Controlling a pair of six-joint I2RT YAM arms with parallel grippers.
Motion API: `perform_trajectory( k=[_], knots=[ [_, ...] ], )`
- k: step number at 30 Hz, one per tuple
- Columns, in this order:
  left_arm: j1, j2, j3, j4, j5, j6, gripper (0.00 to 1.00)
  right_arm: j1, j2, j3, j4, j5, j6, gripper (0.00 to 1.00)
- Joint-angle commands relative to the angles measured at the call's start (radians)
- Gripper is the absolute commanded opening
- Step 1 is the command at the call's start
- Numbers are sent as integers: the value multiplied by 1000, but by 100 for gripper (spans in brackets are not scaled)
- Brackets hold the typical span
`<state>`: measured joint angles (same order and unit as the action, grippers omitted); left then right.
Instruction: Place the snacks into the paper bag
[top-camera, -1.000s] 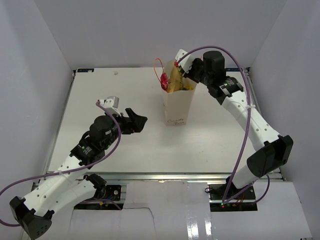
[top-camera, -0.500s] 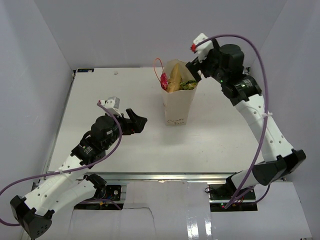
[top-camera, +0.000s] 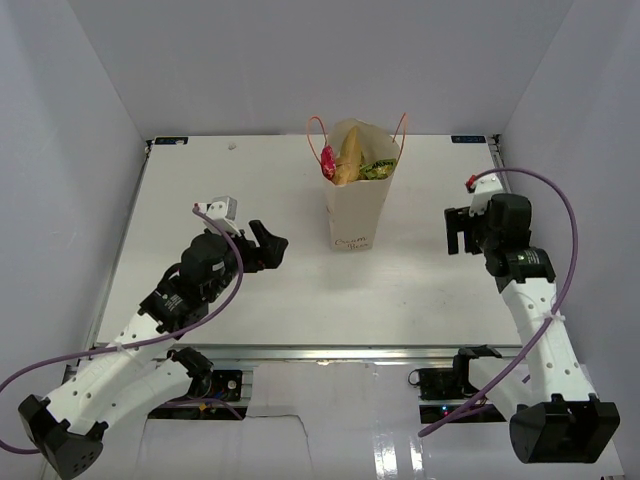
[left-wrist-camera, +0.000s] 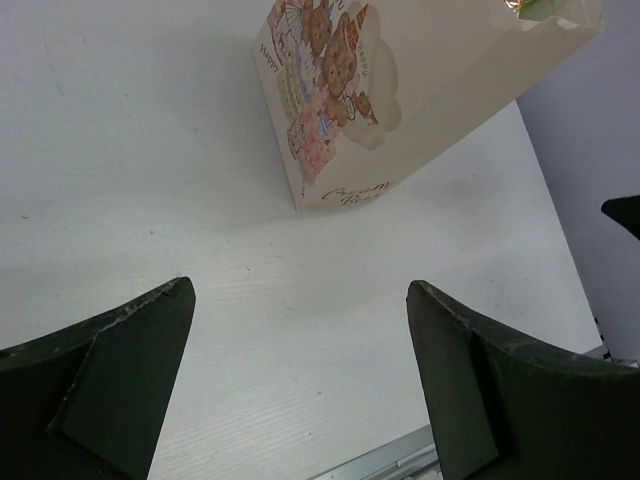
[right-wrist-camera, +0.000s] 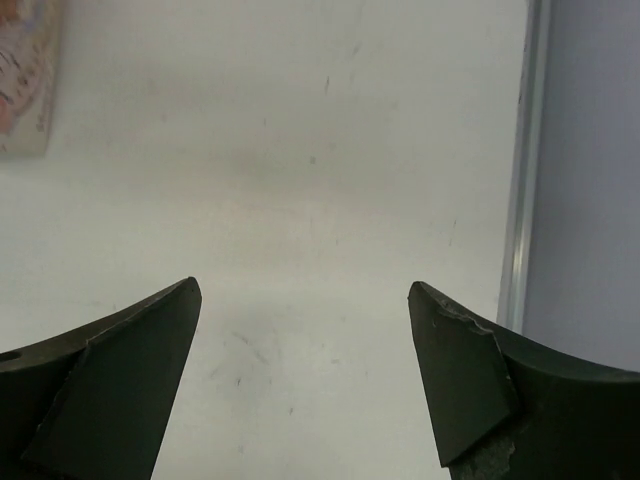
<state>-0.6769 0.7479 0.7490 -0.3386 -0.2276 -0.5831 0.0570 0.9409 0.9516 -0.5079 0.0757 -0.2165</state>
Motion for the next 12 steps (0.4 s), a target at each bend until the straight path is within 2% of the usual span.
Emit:
perform_trajectory(
  k=[1,5,12],
  knots=[
    [-1,-1,13,-14,7,12,98,-34,-94,-51,3,-5,69,90],
    [0,-1,7,-13,17,-6,98,-39,-103,-34,2,19,141,90],
    [0,-35,-8,-26,25,-26,98,-39,-111,-14,32,19,109,90]
  ],
)
